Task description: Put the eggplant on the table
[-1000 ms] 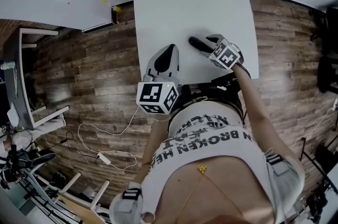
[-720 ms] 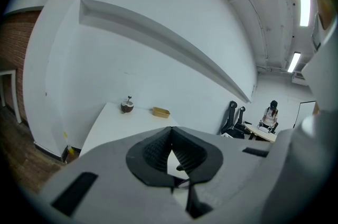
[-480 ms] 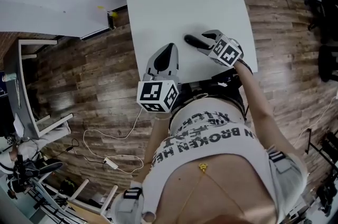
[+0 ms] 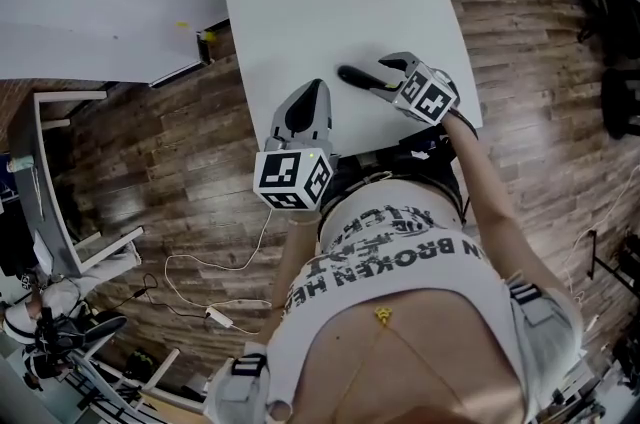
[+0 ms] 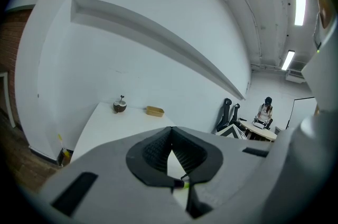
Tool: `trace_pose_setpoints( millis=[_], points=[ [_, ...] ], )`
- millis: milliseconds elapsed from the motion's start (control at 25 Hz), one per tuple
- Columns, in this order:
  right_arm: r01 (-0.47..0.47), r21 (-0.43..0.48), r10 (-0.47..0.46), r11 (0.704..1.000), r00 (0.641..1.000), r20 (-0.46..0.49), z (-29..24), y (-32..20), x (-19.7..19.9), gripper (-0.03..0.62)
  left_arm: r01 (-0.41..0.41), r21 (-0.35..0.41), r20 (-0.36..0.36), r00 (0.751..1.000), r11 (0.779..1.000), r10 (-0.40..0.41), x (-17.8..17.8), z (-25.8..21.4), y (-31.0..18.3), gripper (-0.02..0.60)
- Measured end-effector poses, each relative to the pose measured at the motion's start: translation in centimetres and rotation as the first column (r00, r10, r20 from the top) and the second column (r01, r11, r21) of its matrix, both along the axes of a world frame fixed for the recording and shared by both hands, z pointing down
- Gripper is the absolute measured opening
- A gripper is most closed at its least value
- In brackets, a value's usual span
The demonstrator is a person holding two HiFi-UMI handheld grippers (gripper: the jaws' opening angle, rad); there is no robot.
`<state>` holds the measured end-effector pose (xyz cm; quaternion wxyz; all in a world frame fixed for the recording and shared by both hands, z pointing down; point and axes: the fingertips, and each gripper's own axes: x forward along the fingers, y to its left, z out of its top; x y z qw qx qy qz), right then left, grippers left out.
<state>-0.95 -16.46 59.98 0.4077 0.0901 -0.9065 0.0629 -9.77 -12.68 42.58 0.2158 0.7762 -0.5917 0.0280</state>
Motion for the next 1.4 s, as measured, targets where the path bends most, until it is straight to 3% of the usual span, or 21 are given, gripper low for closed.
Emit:
trace_pose_setpoints(
  millis=[680,720,840,920,1160,1400],
  points=[
    [0.012,0.066,-0.012,0.998,1.000,-0.007,-1.4,-0.4,1.9,0.207,-0.046,-0.007,0.029,0.998,0.999,0.047,1.4,0.3,-1.0,0.006],
    [0.012,0.072,-0.012,0.997,1.000,-0.008,-1.6,-0.4,2.0,0.197,-0.046,-0.005,0.030,0.998,0.999,0.046,1.4,0.2,-1.0,0.006],
    [0.008,0.114,-0.007,0.993,1.000,-0.004,-2.3,-0.8,2.2,0.068,-0.041,-0.005,0.030,0.999,0.999,0.041,1.4,0.1,-0.9,0.006],
    [-0.002,0.141,0.001,0.990,1.000,0.009,-2.9,-1.2,2.3,0.028,-0.037,-0.006,0.030,0.999,0.999,0.037,1.4,0.2,-0.9,0.006],
    [0.013,0.160,-0.017,0.987,1.000,0.025,-4.9,-0.9,2.7,0.008,-0.030,-0.017,0.029,0.999,0.999,0.031,1.6,0.5,-0.6,0.006],
    [-0.011,0.195,-0.011,0.981,0.994,0.111,-7.5,0.2,2.5,0.008,-0.033,0.009,0.021,0.999,0.999,0.033,1.8,0.2,-0.4,0.006]
  ],
)
